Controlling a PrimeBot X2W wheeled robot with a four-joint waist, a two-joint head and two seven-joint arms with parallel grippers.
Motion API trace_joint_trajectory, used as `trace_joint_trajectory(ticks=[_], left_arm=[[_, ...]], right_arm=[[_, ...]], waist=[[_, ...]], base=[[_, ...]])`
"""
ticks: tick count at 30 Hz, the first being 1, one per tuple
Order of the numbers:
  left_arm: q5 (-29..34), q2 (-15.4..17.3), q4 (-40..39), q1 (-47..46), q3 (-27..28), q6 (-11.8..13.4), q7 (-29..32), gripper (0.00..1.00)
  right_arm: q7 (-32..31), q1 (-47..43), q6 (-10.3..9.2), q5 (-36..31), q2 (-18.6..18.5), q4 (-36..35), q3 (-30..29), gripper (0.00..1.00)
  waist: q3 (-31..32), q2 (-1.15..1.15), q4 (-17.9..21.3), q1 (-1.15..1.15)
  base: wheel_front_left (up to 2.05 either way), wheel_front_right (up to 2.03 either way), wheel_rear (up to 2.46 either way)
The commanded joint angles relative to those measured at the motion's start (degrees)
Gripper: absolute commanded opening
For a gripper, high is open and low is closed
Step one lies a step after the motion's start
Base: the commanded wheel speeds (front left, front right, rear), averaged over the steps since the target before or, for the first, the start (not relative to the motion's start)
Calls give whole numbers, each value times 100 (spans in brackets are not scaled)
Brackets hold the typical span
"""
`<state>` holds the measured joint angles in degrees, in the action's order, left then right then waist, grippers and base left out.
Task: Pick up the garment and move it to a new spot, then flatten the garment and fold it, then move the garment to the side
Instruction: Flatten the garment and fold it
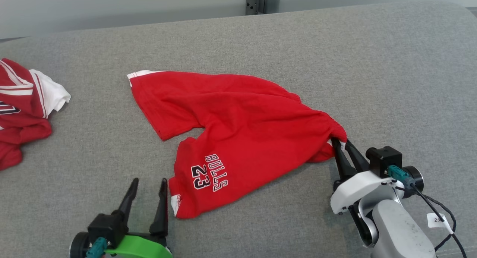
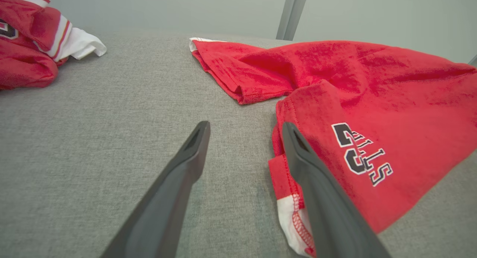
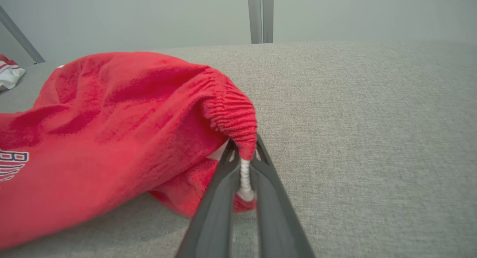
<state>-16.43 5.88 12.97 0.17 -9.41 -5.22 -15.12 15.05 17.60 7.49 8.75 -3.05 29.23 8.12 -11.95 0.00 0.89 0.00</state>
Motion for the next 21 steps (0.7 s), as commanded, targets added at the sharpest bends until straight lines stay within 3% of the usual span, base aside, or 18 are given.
trace_joint_trajectory(ticks=[1,9,21], left_arm=[[42,-2,65,114,-106,-75,-4,100],[-49,200,305,208,-743,-212,-4,100],[-216,321,373,-197,-1450,-228,-2,100]], right_arm=[[20,-79,0,-94,-41,11,-47,99],[20,-255,0,-239,-106,-190,-456,100],[20,-471,0,-406,-54,-621,-938,100]], waist=[[0,0,4,0],[5,0,55,0],[-1,0,328,0]], base=[[0,0,0],[0,0,0],[0,0,0]])
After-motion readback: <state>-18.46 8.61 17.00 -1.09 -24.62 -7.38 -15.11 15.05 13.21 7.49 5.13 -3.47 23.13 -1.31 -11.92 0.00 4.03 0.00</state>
